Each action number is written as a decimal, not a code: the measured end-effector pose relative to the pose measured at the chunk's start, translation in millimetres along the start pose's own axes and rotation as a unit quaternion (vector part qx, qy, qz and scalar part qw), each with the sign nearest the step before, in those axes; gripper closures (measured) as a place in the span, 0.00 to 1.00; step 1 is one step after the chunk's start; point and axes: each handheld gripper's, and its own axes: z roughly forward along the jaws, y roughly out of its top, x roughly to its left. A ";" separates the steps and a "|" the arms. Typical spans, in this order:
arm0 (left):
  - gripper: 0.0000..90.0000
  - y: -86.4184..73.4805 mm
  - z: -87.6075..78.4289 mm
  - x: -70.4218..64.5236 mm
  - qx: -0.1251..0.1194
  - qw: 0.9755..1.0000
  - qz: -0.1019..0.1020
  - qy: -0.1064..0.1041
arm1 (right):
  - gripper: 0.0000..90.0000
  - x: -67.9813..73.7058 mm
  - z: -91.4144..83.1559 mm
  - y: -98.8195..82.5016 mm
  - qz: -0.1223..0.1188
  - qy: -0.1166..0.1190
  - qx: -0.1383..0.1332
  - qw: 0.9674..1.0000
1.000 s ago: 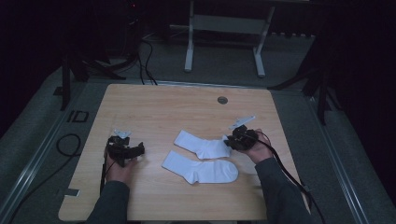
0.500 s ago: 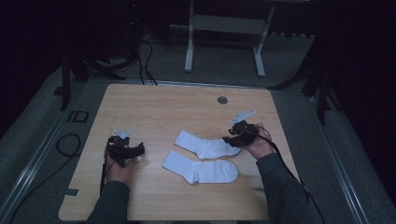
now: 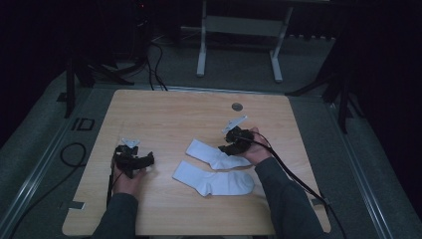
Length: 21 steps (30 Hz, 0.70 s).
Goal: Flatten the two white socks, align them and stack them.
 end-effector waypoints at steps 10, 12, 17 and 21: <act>0.17 0.0 0.0 0.0 0.000 1.000 0.000 0.000 | 0.61 6.3 24.1 21.5 -0.043 0.013 0.033 0.998; 0.17 0.0 0.0 0.0 0.000 1.000 0.001 0.000 | 0.61 7.5 30.6 24.0 -0.044 0.024 0.036 0.998; 0.17 0.0 -0.1 0.0 0.000 1.000 0.002 -0.001 | 0.62 11.4 45.8 28.0 -0.054 0.027 0.057 0.997; 0.17 0.0 -0.1 0.0 0.000 1.000 0.002 -0.001 | 0.61 13.4 54.8 28.0 -0.051 0.040 0.059 0.996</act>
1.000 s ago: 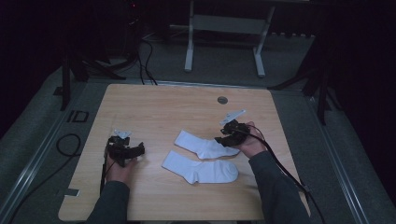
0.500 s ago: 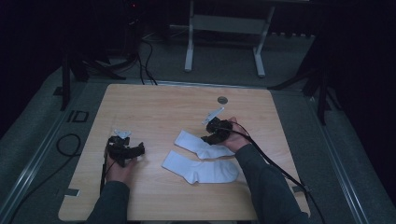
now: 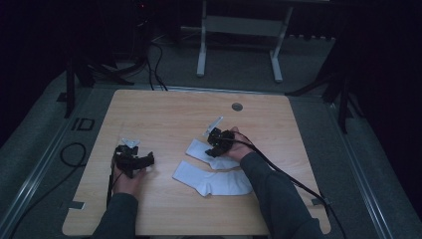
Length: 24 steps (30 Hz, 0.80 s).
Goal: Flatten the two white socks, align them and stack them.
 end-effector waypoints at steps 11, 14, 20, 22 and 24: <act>0.17 0.0 0.0 0.0 0.000 1.000 0.000 0.000 | 0.56 5.0 15.1 -1.5 0.028 0.019 -0.012 0.999; 0.17 0.0 0.0 0.0 0.000 1.000 0.000 0.000 | 0.54 5.8 22.0 -3.1 0.037 0.020 -0.011 0.999; 0.17 0.0 0.0 0.0 0.000 1.000 0.000 0.000 | 0.55 7.7 23.8 -4.1 0.049 0.011 -0.023 0.998; 0.17 0.0 0.0 0.0 0.000 1.000 0.000 0.000 | 0.61 8.4 23.7 -5.2 0.053 0.013 -0.027 0.998; 0.17 0.0 -0.1 0.0 0.000 1.000 0.000 0.000 | 0.78 8.6 23.2 -5.5 0.050 0.013 -0.032 0.998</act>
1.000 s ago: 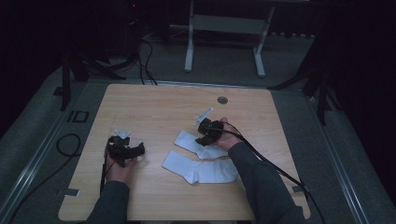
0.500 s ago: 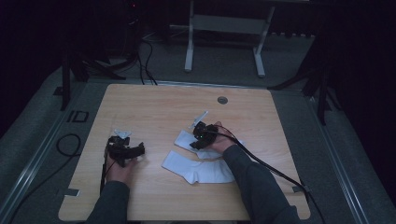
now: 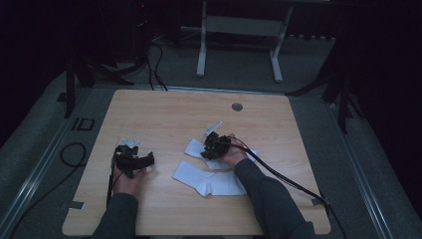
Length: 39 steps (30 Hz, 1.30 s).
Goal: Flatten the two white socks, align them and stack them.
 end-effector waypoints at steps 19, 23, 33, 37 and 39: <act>0.17 0.0 0.0 -0.1 0.000 1.000 0.000 0.000 | 0.93 -3.6 -31.8 6.8 -0.010 -0.029 -0.011 0.999; 0.17 0.0 0.0 -0.1 0.000 1.000 0.000 0.000 | 0.93 -6.1 -55.8 9.0 -0.009 -0.034 -0.028 0.999; 0.17 0.0 0.2 -0.3 -0.002 1.000 -0.001 0.000 | 0.93 -0.6 -106.7 8.3 -0.024 -0.054 -0.060 0.996; 0.17 0.1 0.1 -0.3 -0.001 1.000 -0.001 0.000 | 0.93 1.5 -122.4 6.3 -0.027 -0.062 -0.071 0.995; 0.17 0.1 0.0 -0.3 -0.001 1.000 -0.001 0.000 | 0.93 3.8 -131.4 4.7 -0.031 -0.065 -0.078 0.994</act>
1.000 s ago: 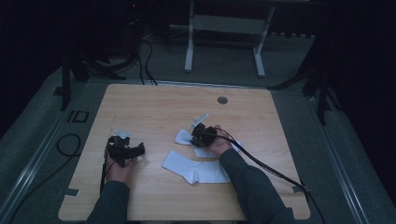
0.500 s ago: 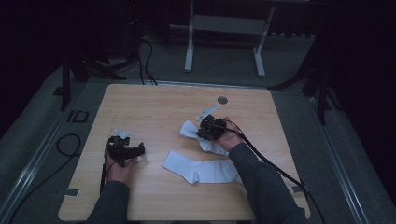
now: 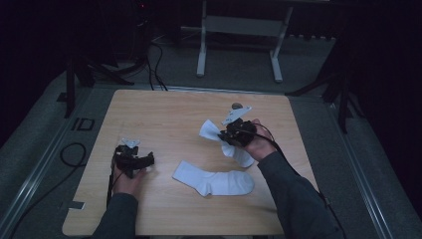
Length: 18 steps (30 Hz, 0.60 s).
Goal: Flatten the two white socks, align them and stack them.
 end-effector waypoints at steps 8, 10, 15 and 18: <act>0.17 -0.1 0.0 -0.4 0.000 1.000 -0.001 0.000 | 0.92 4.5 -39.8 -1.1 -0.003 -0.008 -0.038 0.999; 0.17 -0.1 0.0 -0.4 0.000 1.000 -0.001 0.000 | 0.92 6.4 -46.8 -1.9 -0.004 -0.007 -0.047 0.999; 0.17 -0.1 0.1 -0.4 -0.001 1.000 0.000 0.000 | 0.92 15.1 -63.5 -4.6 -0.012 -0.002 -0.061 0.998; 0.17 -0.2 0.2 -0.6 -0.002 1.000 -0.001 -0.001 | 0.92 19.4 -73.0 -7.4 -0.017 -0.001 -0.064 0.998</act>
